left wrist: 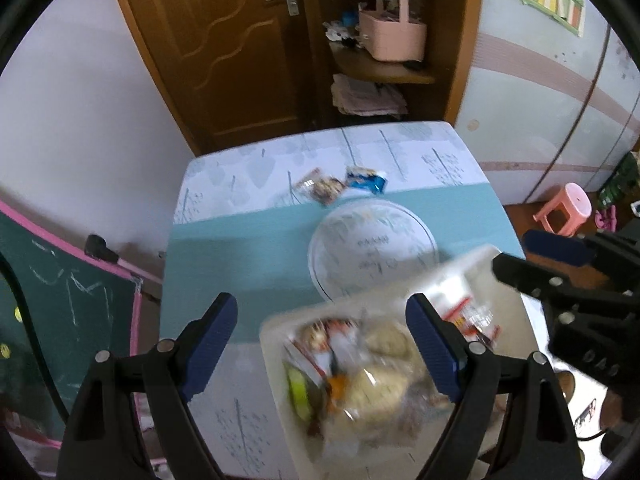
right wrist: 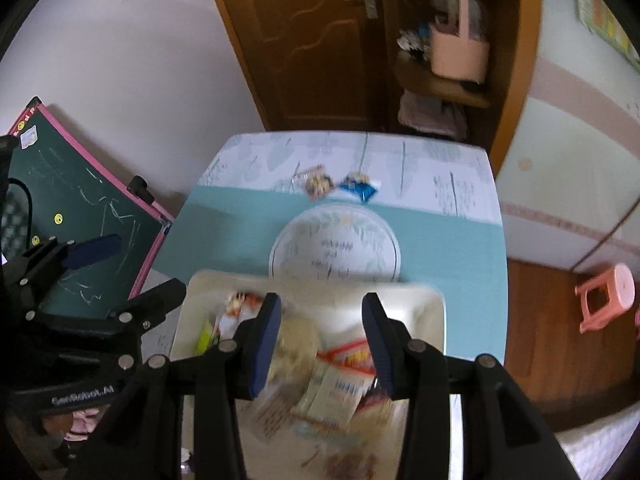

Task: Organize snacks
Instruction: 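Move both open tools back toward the remaining snacks on the table, then grasp the clear nut bag with the left tool while the right tool grasps the blue-wrapped snack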

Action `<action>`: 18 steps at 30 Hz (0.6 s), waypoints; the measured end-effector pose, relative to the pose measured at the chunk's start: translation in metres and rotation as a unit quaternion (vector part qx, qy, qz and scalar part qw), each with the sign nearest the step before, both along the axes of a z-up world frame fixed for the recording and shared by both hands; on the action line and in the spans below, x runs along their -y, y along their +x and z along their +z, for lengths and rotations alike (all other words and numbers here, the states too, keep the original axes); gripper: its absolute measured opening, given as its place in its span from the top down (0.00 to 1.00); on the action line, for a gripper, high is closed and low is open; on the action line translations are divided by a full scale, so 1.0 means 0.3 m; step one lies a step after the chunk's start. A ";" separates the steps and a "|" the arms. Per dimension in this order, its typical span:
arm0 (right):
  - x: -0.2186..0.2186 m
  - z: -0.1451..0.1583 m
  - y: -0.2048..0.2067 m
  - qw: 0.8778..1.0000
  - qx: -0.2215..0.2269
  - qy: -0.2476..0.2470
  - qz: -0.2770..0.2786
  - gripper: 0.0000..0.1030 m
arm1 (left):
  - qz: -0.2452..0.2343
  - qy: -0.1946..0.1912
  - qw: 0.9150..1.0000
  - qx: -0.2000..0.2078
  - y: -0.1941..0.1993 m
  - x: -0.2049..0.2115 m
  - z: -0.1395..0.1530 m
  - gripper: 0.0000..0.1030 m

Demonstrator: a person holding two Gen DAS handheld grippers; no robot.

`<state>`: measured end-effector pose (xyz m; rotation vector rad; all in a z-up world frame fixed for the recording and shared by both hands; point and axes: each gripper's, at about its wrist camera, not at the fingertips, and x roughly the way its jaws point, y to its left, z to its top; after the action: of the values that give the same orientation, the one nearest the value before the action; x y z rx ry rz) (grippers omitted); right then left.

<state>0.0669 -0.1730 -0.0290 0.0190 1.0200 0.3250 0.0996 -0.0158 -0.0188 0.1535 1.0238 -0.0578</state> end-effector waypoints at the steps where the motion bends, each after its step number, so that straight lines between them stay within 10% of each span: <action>1: -0.003 0.008 0.035 1.000 0.006 -0.002 0.006 0.59 | 0.001 0.004 1.000 0.001 0.033 -0.009 0.000 0.17; 18: -0.043 -0.196 0.692 0.995 -0.039 -0.044 0.086 0.55 | 0.064 -0.035 0.994 -0.085 0.688 -0.116 -0.253 0.17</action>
<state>0.2746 -0.1602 -0.0877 -0.1369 1.1144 0.4385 0.3061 0.0188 -0.0947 0.0194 1.1976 0.0107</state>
